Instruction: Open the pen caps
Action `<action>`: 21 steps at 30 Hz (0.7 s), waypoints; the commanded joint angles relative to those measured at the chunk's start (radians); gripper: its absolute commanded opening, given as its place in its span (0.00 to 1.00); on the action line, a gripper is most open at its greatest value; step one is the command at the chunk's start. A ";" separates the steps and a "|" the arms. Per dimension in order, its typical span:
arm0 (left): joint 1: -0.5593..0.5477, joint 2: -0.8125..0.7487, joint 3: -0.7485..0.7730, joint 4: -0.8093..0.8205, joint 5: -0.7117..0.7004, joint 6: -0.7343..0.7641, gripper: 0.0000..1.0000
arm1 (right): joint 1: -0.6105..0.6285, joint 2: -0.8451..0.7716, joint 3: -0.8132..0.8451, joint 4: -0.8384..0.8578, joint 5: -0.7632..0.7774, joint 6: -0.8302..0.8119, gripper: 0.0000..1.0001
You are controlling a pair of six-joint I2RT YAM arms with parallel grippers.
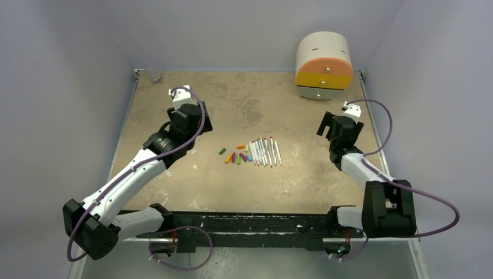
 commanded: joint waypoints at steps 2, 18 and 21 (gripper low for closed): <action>0.003 0.019 -0.085 0.100 -0.039 0.027 0.66 | -0.012 0.055 -0.067 0.402 0.007 -0.126 1.00; 0.017 0.108 -0.229 0.302 -0.044 0.049 0.67 | -0.079 0.308 -0.056 0.792 -0.012 -0.211 1.00; 0.042 0.108 -0.260 0.337 -0.036 0.061 0.67 | -0.079 0.286 -0.121 0.895 -0.035 -0.228 1.00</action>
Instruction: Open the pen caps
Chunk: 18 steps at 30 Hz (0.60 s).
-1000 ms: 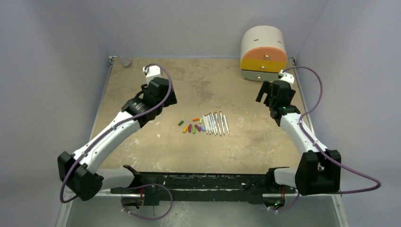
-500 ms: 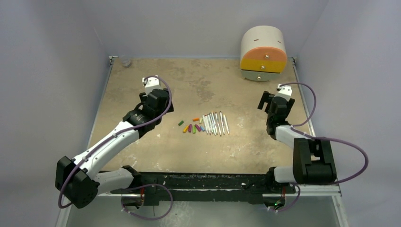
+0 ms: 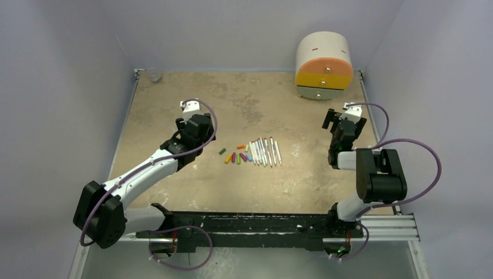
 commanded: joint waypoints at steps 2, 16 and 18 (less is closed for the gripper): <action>0.070 0.003 -0.065 0.144 0.032 0.059 0.67 | -0.003 -0.038 -0.055 0.244 -0.040 -0.046 1.00; 0.219 0.136 -0.185 0.416 0.033 0.165 0.76 | -0.004 -0.050 -0.125 0.358 -0.078 -0.072 1.00; 0.247 0.154 -0.201 0.458 0.041 0.163 0.76 | -0.003 -0.006 -0.201 0.542 -0.092 -0.109 1.00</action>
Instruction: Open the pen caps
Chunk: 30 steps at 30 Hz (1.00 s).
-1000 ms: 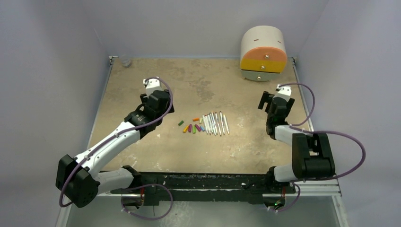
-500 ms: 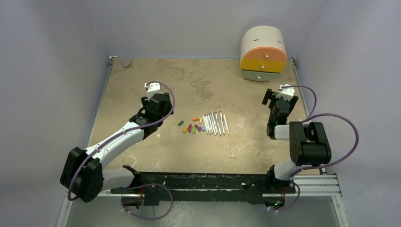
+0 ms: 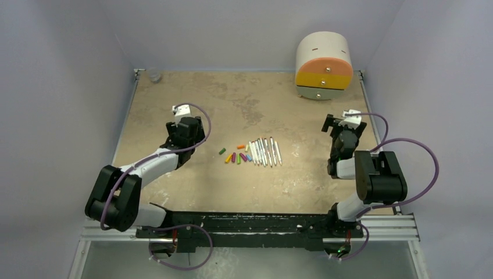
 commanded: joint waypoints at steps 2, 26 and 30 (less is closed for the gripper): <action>0.090 0.036 -0.032 0.179 0.003 0.032 0.76 | 0.019 -0.004 -0.122 0.330 -0.047 -0.087 1.00; 0.503 0.129 -0.263 0.732 0.335 0.097 0.77 | 0.019 0.005 -0.088 0.274 -0.092 -0.071 1.00; 0.502 0.132 -0.298 0.833 0.350 0.120 0.77 | 0.019 0.005 -0.088 0.274 -0.092 -0.070 1.00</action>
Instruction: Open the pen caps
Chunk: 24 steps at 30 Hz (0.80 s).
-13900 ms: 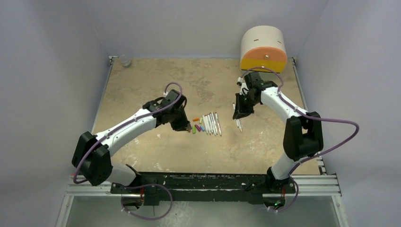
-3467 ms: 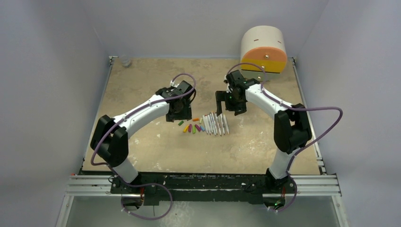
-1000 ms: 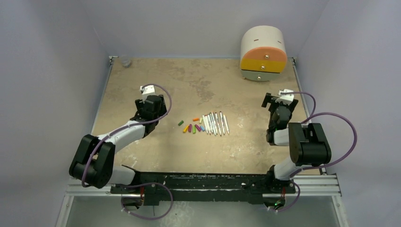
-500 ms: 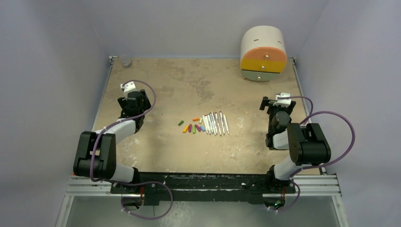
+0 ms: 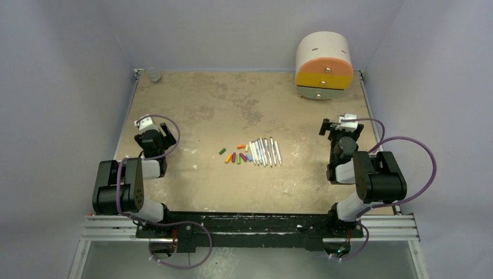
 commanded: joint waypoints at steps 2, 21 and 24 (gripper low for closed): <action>0.002 0.001 -0.033 0.258 0.031 0.028 0.77 | 0.002 -0.004 0.027 0.071 -0.009 -0.012 1.00; -0.077 0.105 0.022 0.298 0.065 0.179 0.77 | 0.002 -0.004 0.026 0.071 -0.010 -0.012 1.00; -0.103 0.126 0.012 0.331 -0.062 0.162 0.77 | 0.001 -0.004 0.026 0.071 -0.010 -0.013 1.00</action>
